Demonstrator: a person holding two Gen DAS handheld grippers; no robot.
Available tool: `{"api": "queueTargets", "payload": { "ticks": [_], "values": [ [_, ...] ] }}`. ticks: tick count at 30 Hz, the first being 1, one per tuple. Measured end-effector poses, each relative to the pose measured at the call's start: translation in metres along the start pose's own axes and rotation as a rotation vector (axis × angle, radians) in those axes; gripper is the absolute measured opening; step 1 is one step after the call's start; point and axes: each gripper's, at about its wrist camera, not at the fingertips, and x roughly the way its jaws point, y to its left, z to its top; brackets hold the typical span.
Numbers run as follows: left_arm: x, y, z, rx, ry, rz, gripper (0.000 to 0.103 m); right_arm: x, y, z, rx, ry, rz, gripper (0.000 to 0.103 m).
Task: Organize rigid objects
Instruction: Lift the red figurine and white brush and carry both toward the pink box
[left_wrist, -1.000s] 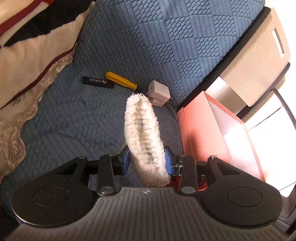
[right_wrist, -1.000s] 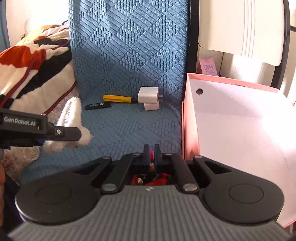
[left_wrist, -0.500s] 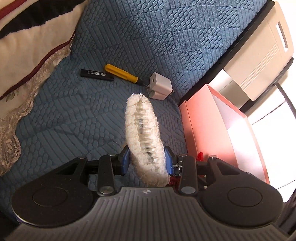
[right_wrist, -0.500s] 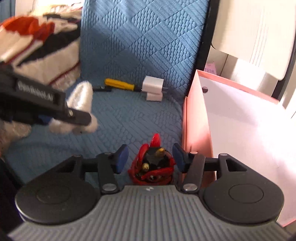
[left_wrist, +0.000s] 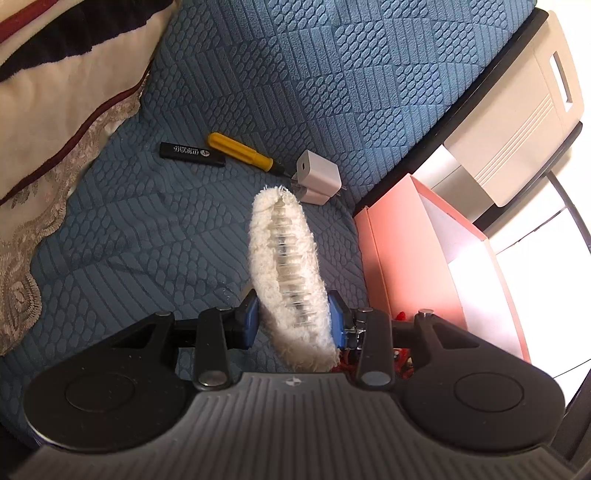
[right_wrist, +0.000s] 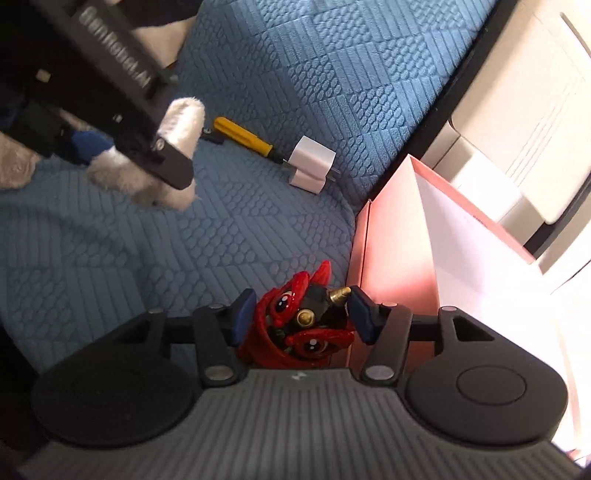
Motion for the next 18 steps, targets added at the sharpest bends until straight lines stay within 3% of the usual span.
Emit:
{"api": "queueTargets", "payload": {
  "ticks": [7, 18],
  "values": [
    [-0.009, -0.015, 0.005, 0.04, -0.021, -0.012, 0.043, -0.018, -0.033, 0.011, 0.155, -0.019, 0.077, 0.057],
    [-0.021, -0.061, 0.034, 0.099, -0.067, -0.062, 0.043, -0.049, -0.093, 0.047, 0.242, -0.084, 0.155, 0.057]
  ]
}}
